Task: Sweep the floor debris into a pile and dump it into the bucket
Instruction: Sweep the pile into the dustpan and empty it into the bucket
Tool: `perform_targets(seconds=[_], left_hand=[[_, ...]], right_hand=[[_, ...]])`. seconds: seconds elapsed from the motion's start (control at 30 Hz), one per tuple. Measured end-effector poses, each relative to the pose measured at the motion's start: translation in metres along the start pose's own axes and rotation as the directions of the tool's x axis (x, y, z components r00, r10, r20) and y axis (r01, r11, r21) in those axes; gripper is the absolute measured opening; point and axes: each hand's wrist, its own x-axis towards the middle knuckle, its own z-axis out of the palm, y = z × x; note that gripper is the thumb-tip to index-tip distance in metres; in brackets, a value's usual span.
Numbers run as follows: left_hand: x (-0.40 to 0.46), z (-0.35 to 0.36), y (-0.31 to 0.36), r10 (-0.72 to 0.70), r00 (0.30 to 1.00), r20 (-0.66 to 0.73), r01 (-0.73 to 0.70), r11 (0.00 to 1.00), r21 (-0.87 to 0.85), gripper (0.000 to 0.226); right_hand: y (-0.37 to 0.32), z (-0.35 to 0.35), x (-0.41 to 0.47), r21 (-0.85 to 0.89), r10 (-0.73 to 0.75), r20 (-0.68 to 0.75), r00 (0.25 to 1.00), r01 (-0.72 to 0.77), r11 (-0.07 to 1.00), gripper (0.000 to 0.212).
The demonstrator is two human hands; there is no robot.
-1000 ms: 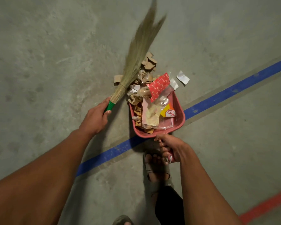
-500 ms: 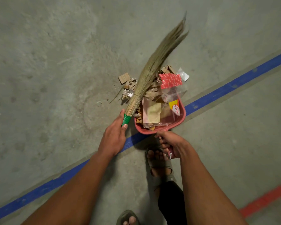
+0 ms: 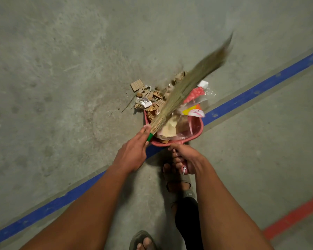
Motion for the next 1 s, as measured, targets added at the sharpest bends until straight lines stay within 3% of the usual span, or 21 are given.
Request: perform_targets(seconds=[0.27, 0.67, 1.0], left_hand=[[-0.035, 0.004, 0.002, -0.077, 0.996, 0.055, 0.072, 0.994, 0.088, 0.07], [-0.107, -0.063, 0.086, 0.09, 0.995, 0.047, -0.097, 0.979, 0.177, 0.076], [-0.195, -0.109, 0.191, 0.232, 0.972, 0.04, -0.234, 0.944, 0.231, 0.075]], right_hand=[[0.015, 0.001, -0.014, 0.013, -0.145, 0.047, 0.988, 0.145, 0.989, 0.041], [0.056, -0.007, -0.14, 0.11, -0.339, 0.055, 0.939, 0.332, 0.937, 0.046], [0.098, -0.036, -0.292, 0.204, -0.41, -0.038, 0.911, 0.409, 0.889, 0.043]])
